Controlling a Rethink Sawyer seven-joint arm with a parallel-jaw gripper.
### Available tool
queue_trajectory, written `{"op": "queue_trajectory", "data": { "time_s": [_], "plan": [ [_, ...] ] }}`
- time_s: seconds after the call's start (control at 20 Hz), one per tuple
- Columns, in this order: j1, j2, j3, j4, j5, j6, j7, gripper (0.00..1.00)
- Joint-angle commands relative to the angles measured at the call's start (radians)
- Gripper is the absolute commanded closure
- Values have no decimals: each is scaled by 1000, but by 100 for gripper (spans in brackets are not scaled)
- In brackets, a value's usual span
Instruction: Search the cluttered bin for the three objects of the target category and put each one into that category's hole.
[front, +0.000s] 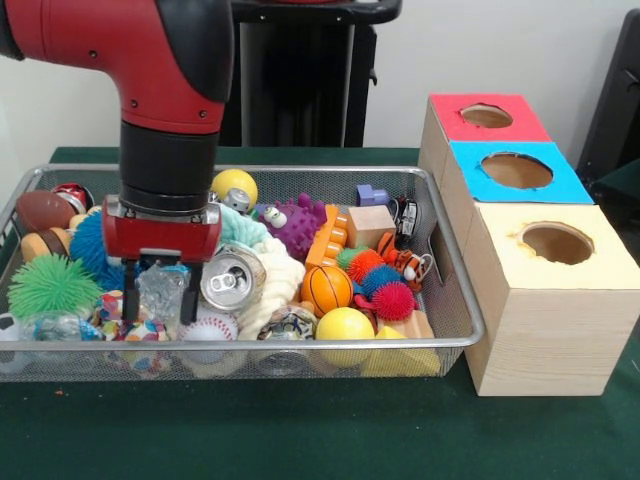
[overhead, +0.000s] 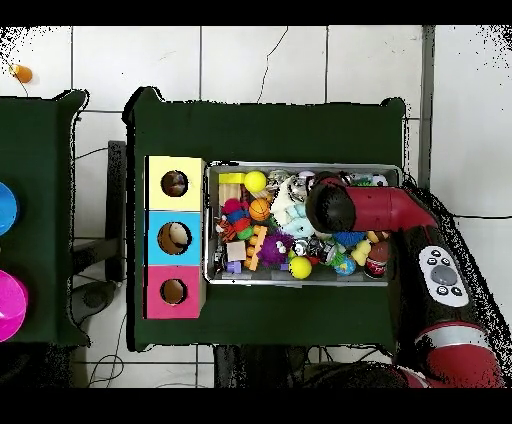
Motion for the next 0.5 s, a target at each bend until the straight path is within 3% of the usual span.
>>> {"op": "queue_trajectory", "data": {
  "time_s": [0.05, 0.5],
  "plan": [
    [20, 62, -21, 58, -39, 4, 56, 0],
    [42, 84, -45, 13, -66, -9, 29, 0]
  ]
}}
